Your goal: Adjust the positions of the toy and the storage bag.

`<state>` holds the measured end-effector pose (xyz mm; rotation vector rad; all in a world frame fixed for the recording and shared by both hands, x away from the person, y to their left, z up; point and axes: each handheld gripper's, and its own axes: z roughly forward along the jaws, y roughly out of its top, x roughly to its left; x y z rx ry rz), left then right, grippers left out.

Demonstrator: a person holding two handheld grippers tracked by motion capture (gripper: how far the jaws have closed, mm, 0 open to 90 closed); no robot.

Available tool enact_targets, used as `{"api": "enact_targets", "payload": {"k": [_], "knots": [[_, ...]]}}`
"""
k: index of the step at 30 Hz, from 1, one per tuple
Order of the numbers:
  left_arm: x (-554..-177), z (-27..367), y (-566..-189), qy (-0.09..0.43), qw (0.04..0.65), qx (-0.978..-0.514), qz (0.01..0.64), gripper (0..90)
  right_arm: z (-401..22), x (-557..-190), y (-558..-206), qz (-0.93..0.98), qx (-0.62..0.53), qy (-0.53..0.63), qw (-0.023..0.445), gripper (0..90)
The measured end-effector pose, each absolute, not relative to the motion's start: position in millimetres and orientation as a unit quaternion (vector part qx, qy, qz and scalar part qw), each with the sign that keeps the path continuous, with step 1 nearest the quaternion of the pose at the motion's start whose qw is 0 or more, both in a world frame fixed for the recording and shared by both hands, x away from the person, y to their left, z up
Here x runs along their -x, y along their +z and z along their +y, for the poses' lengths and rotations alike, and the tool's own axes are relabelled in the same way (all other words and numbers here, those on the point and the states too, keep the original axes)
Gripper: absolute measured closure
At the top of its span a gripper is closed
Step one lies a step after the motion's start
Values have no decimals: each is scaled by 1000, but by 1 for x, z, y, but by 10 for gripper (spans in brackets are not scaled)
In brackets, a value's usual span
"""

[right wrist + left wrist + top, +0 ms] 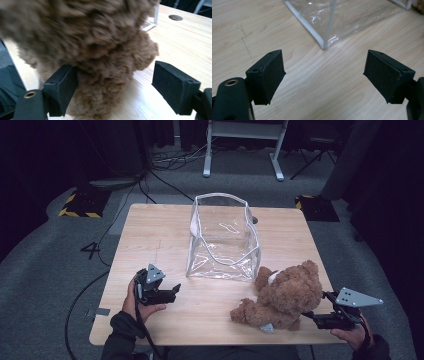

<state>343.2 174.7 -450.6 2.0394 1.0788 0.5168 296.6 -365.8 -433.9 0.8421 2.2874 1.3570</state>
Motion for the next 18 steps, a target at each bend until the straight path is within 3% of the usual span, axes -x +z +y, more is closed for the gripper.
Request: {"api": "enact_targets", "payload": {"k": [11, 18], "knots": [[-346, 162, -434, 198, 415, -790, 405, 165, -338, -291, -430, 796, -302, 501, 155, 168], [-353, 151, -410, 205, 439, -779, 398, 165, -325, -291, -433, 785, -322, 496, 185, 145]]}}
